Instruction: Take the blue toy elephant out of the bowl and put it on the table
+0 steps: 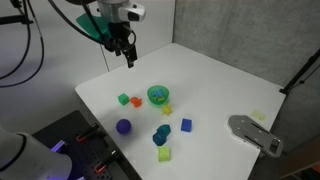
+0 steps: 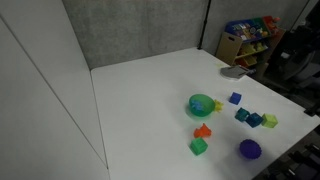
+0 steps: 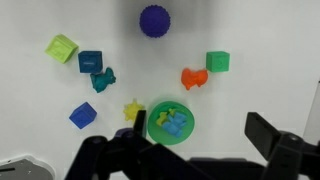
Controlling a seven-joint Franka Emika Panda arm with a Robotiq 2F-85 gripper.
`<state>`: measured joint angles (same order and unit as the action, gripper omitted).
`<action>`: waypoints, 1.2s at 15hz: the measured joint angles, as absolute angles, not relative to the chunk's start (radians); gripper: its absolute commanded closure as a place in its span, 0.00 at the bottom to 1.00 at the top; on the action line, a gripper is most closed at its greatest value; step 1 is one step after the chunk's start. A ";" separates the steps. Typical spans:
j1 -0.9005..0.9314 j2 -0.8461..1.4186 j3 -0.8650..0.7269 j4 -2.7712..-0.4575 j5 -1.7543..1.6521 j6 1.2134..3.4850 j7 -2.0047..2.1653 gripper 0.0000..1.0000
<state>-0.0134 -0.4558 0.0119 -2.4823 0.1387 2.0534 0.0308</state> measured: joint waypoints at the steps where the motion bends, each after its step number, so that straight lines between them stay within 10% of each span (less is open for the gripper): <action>1: -0.013 -0.429 0.024 -2.472 0.138 2.080 0.047 0.00; 18: 0.029 0.221 0.060 -2.189 0.078 2.514 0.141 0.00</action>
